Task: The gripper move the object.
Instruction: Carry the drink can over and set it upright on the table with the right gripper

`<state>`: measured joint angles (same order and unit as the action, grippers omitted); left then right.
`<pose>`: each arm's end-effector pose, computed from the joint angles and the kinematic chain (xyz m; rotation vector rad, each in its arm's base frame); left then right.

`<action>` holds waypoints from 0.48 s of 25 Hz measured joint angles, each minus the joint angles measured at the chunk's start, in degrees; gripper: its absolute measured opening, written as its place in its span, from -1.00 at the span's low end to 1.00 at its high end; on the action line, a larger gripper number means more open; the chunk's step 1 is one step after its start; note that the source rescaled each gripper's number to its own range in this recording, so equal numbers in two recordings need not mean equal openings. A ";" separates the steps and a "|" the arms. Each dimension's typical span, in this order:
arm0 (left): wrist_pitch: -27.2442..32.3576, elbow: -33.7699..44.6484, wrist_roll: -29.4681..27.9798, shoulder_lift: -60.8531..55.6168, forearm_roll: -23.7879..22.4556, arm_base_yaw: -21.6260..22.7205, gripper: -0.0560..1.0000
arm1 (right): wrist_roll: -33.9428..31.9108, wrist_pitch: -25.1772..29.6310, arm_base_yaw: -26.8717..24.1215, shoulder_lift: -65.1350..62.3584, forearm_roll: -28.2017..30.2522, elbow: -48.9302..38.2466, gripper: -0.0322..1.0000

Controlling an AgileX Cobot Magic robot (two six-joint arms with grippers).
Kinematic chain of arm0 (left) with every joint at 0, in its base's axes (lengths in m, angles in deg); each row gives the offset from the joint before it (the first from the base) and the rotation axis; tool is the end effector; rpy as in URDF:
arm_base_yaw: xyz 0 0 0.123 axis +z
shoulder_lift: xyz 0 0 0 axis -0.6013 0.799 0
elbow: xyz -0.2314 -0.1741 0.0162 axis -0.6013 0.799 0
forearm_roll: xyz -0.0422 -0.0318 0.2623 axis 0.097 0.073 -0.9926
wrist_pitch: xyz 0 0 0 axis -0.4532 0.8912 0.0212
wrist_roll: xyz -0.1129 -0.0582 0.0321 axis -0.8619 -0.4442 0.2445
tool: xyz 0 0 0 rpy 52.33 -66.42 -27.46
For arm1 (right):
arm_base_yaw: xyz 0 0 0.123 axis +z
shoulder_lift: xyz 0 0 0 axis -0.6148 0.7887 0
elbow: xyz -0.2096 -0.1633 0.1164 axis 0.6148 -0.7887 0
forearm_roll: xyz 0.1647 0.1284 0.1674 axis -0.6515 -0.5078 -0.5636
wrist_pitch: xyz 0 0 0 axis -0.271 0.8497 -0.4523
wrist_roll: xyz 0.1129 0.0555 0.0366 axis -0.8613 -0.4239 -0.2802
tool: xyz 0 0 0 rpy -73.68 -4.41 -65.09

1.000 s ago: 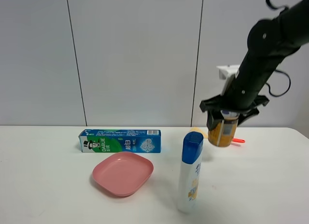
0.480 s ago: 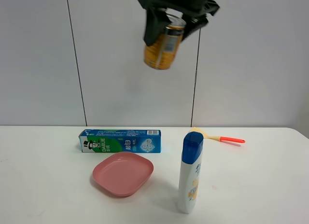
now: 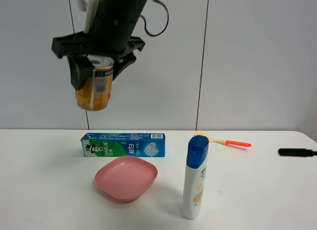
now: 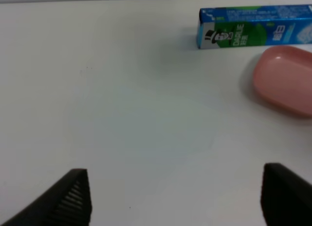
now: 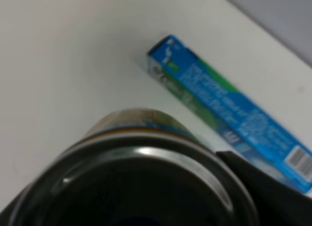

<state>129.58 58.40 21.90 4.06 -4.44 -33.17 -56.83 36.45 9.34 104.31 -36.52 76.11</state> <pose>0.0384 -0.0087 0.2706 0.0104 2.0223 -0.0303 0.3504 0.3890 0.2985 -1.1745 2.2033 0.3540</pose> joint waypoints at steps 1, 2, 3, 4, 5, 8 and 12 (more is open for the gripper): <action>0.00 0.00 0.00 0.00 0.00 0.00 1.00 | 0.18 0.07 0.38 1.43 0.00 0.63 -0.93; 0.00 0.00 0.00 0.00 0.00 0.00 1.00 | 0.18 0.01 0.60 2.50 -0.05 0.93 -0.93; 0.00 0.00 0.00 0.00 0.00 0.00 1.00 | 0.18 -0.05 0.65 3.65 -0.05 1.08 -0.93; 0.00 0.00 0.00 0.00 0.00 0.00 1.00 | 0.18 -0.13 0.65 4.71 -0.05 1.14 -0.93; 0.00 0.00 0.00 0.00 0.00 0.00 1.00 | 0.18 -0.46 0.65 5.54 0.06 1.14 -0.93; 0.00 0.00 0.00 0.00 0.00 0.00 1.00 | 0.18 -1.42 0.65 7.83 -0.02 1.14 -0.93; 0.00 0.00 0.00 0.00 0.00 0.00 1.00 | 1.81 -5.60 0.84 9.89 -0.55 1.14 -0.93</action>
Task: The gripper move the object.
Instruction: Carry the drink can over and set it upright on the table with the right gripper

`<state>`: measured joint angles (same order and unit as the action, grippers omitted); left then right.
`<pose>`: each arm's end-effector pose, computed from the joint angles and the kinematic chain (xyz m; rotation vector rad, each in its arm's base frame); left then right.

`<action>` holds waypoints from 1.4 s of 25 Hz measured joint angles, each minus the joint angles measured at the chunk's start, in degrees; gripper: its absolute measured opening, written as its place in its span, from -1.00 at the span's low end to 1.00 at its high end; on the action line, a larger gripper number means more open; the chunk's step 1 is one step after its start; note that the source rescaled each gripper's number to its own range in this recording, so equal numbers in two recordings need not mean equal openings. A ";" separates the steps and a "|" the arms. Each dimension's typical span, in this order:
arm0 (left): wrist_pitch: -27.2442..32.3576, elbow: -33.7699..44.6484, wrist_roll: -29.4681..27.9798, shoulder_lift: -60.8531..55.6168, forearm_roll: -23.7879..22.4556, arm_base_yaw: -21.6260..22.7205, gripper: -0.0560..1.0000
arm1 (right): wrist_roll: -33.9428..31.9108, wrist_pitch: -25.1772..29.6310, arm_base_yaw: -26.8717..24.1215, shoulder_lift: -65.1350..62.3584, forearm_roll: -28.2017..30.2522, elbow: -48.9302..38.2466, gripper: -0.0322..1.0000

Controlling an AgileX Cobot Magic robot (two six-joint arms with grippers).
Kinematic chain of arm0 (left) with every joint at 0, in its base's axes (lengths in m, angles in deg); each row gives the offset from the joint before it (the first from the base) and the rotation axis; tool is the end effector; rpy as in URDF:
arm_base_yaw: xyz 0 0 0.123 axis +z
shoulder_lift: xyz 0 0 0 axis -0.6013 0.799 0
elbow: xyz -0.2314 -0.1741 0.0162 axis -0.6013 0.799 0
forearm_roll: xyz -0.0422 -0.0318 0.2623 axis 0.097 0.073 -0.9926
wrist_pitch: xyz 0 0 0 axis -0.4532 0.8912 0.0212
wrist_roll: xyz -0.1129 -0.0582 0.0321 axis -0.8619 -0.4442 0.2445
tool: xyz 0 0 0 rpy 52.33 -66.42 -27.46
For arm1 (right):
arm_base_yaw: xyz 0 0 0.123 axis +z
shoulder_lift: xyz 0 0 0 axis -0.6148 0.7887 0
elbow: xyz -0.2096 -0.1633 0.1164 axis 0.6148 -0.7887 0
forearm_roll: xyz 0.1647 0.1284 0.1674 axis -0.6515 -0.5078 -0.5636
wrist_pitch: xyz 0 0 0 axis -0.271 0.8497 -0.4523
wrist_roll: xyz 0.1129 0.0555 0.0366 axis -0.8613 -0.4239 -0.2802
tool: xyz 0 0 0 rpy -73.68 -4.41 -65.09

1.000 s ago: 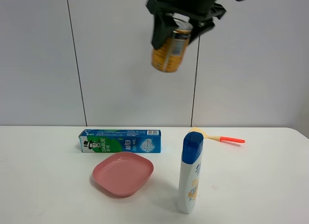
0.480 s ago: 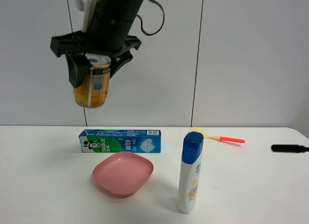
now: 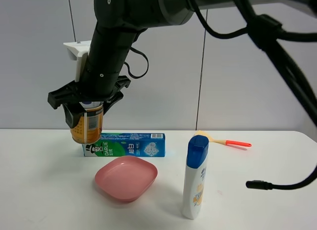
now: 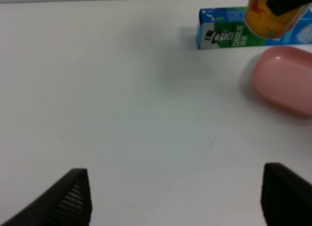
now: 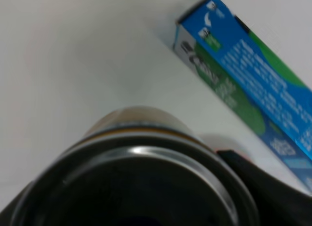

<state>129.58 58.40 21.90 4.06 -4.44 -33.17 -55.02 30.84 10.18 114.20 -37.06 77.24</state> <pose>0.0384 -0.0087 0.2706 0.0104 2.0223 -0.0303 0.3679 0.4207 0.2195 -1.2400 2.2296 0.3380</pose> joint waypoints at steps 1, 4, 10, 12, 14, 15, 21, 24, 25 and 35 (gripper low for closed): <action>0.00 0.00 0.00 0.00 0.00 0.00 1.00 | 0.62 -1.28 0.19 0.42 -0.16 0.00 -0.93; 0.00 0.00 0.00 0.00 0.00 0.00 1.00 | 2.68 -4.17 0.72 1.30 -1.90 0.05 -0.93; 0.00 0.00 0.00 0.00 0.00 0.00 1.00 | 7.89 -5.87 2.47 4.60 -5.88 0.17 -0.93; 0.00 0.00 0.00 0.00 0.00 0.00 1.00 | 8.55 -5.87 2.65 5.84 -6.00 0.17 -0.93; 0.00 0.00 0.00 0.00 0.00 0.00 1.00 | 8.94 -5.88 2.65 6.91 -5.90 0.17 -0.93; 0.00 0.00 0.00 0.00 0.00 0.00 1.00 | 9.07 -6.05 2.65 7.32 -5.90 0.17 -0.93; 0.00 0.00 0.00 0.00 0.00 0.00 1.00 | 10.37 -6.98 2.65 10.30 -5.91 0.17 -0.93; 0.00 0.00 0.00 0.00 0.00 0.00 1.00 | 10.43 -7.53 2.65 11.26 -5.91 0.17 -0.93; 0.00 0.00 0.00 0.00 0.00 0.00 1.00 | 10.43 -7.58 2.65 11.45 -5.91 0.17 -0.93; 0.00 0.00 0.00 0.00 0.00 0.00 1.00 | 10.97 -8.51 2.65 12.70 -5.91 0.17 -0.93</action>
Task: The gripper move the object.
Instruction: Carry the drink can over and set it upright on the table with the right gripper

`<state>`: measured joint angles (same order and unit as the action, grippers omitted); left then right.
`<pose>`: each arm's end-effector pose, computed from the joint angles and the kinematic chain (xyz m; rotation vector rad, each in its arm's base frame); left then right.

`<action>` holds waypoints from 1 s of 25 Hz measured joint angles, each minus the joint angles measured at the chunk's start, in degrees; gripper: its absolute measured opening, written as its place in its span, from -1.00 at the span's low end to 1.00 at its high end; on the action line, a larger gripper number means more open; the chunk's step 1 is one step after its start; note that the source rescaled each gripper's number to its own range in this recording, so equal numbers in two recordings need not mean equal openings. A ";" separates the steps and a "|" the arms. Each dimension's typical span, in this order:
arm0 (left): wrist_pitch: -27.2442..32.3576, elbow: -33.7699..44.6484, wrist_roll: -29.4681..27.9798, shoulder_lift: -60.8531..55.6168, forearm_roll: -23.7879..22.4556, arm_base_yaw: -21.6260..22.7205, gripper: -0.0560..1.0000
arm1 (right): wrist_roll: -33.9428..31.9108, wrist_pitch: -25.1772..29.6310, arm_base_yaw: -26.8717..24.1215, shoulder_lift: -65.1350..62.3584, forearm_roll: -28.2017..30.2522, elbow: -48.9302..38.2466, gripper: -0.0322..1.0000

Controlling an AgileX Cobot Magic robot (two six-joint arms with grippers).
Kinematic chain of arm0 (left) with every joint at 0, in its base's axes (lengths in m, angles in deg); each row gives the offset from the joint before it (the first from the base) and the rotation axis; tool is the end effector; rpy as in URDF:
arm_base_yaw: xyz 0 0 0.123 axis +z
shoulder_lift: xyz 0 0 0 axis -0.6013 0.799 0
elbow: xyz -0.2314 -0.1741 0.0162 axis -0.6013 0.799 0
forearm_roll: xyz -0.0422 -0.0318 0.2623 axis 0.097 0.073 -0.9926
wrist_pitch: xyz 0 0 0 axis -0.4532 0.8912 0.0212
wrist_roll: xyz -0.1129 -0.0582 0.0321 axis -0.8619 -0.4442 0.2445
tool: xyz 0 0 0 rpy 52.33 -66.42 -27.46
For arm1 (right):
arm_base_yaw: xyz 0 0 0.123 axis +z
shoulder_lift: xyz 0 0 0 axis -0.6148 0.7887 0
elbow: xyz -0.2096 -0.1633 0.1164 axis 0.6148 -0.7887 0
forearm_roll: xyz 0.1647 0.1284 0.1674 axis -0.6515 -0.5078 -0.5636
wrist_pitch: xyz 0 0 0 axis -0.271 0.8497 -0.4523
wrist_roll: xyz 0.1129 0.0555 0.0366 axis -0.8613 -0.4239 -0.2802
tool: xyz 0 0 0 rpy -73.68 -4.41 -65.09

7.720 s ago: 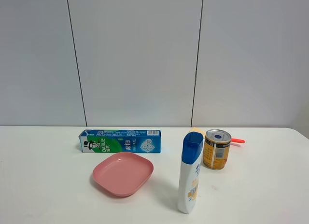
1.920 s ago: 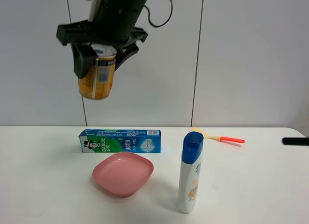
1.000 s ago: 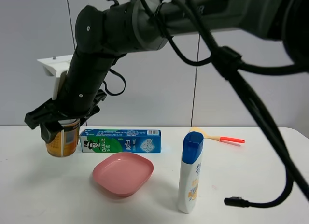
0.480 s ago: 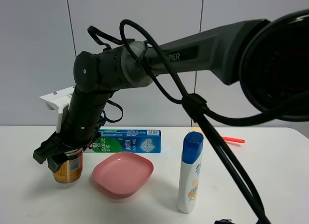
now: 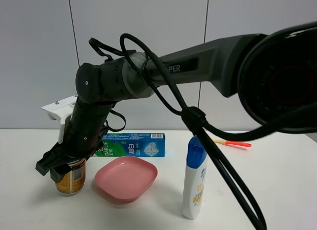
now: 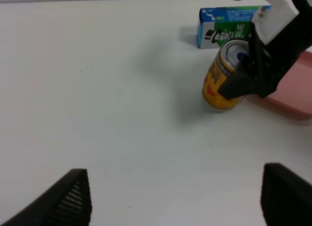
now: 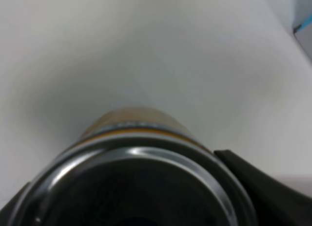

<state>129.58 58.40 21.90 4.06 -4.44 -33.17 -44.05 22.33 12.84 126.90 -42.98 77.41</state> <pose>0.0384 -0.0087 0.2706 0.0104 2.0223 -0.0303 0.3577 0.4625 0.1052 -1.4643 2.1722 0.3747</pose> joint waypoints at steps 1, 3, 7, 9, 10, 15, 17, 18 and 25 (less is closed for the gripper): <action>0.00 0.00 0.00 0.00 0.00 0.00 1.00 | 0.40 -0.07 0.00 0.00 0.00 0.00 -0.93; 0.00 0.00 0.00 0.00 0.00 0.00 1.00 | 0.96 -0.07 0.00 0.00 0.00 0.00 -0.93; 0.00 0.00 0.00 0.00 0.00 0.00 1.00 | 1.01 -0.07 0.00 0.04 0.00 0.00 -0.92; 0.00 0.00 0.00 0.00 0.00 0.00 1.00 | 1.09 -0.17 0.00 0.04 -0.05 0.00 -0.87; 0.00 0.00 0.00 0.00 0.00 0.00 1.00 | 1.13 -0.26 0.00 0.04 -0.13 0.20 -0.85; 0.00 0.00 0.00 0.00 0.00 0.00 1.00 | 1.13 0.16 0.00 0.04 -0.79 0.38 -0.54; 0.00 0.00 0.00 0.00 0.00 0.00 1.00 | 1.08 0.83 0.00 -0.05 -1.04 0.38 -0.06; 0.00 0.00 0.00 0.00 0.00 0.00 1.00 | 0.86 1.38 0.00 -0.47 -1.05 0.38 0.25; 0.00 0.00 0.00 0.00 0.00 0.00 1.00 | -0.60 3.49 0.00 -12.93 -0.17 0.38 0.83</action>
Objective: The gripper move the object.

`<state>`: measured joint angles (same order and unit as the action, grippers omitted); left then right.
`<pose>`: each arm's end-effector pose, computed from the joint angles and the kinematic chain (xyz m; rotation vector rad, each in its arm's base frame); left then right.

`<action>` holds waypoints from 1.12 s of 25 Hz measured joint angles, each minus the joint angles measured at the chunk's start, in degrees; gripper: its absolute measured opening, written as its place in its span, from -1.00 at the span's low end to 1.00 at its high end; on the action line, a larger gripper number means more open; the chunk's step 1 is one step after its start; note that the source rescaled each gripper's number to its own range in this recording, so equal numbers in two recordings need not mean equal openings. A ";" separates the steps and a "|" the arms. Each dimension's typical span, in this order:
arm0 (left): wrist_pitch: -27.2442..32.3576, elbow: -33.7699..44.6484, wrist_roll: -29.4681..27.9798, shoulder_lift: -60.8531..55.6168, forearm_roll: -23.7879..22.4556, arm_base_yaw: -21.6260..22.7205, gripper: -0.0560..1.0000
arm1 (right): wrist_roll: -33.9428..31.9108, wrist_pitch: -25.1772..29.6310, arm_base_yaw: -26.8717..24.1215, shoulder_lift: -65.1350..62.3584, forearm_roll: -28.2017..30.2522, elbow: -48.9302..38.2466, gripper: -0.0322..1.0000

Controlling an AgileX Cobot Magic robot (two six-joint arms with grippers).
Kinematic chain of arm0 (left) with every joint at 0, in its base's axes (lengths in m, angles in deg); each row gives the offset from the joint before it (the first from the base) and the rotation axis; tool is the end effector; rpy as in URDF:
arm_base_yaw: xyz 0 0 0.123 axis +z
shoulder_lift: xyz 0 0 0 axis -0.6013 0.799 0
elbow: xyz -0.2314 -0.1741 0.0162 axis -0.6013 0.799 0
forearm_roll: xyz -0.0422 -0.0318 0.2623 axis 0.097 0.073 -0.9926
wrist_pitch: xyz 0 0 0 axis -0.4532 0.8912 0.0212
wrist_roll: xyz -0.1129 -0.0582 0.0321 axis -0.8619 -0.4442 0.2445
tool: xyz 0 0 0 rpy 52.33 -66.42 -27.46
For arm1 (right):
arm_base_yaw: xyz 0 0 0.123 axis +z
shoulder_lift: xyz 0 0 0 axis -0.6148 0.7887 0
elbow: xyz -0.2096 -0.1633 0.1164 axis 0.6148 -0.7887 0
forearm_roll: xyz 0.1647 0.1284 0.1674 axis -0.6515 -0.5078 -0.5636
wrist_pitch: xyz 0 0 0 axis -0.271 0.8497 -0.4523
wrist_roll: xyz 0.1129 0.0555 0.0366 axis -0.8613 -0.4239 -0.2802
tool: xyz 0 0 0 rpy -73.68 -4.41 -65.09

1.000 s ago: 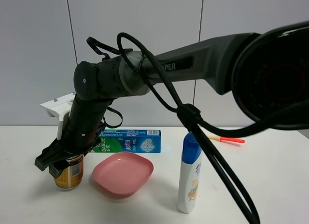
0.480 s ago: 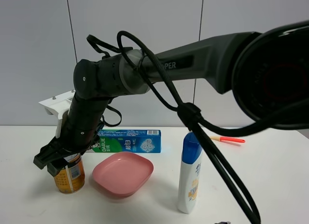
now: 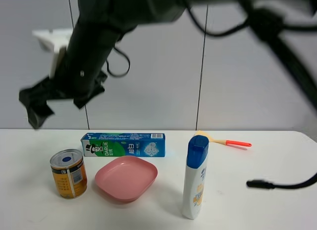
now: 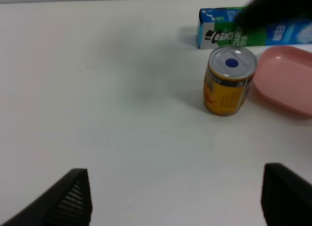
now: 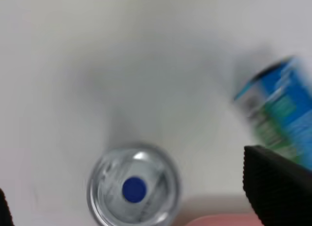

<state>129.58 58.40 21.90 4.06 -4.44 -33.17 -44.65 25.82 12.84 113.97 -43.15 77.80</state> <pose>0.0384 -0.0087 0.2706 0.0104 2.0223 -0.0303 0.3465 0.4508 0.2335 -1.3788 2.0244 0.4350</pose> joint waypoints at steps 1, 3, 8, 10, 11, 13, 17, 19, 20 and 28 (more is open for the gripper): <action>0.00 0.00 0.00 0.00 0.00 0.00 1.00 | 0.00 0.76 0.00 -3.10 0.71 0.00 0.83; 0.00 0.00 0.00 0.00 0.00 0.00 1.00 | 0.00 2.62 0.00 -8.96 2.88 0.00 0.83; 0.00 0.00 0.00 0.00 0.00 0.00 1.00 | -0.13 8.47 0.48 -22.67 9.35 0.00 0.83; 0.00 0.00 0.00 0.00 0.00 0.00 1.00 | -0.51 11.29 0.48 -26.79 11.21 0.06 0.83; 0.00 0.00 0.00 0.00 0.00 0.00 1.00 | -0.66 12.91 0.48 -28.79 12.39 0.06 0.80; 0.00 0.00 0.00 0.00 0.00 0.00 1.00 | -1.33 15.09 0.48 -32.28 14.66 -0.86 0.77; 0.00 0.00 0.00 0.00 0.00 0.00 1.00 | -2.87 14.10 0.48 -40.55 20.25 -10.26 0.77; 0.00 0.00 0.00 0.00 0.00 0.00 1.00 | -3.86 10.81 0.48 -45.26 22.14 -18.29 0.77; 0.00 0.00 0.00 0.00 0.00 0.00 1.00 | -4.85 8.74 0.48 -47.91 22.49 -23.08 0.77; 0.00 0.00 0.00 0.00 0.00 0.00 1.00 | -26.29 -4.88 0.35 -68.26 22.68 -58.05 0.76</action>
<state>129.58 58.40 21.90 4.06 -4.44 -33.17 -70.94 20.94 13.19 45.71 -20.47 19.75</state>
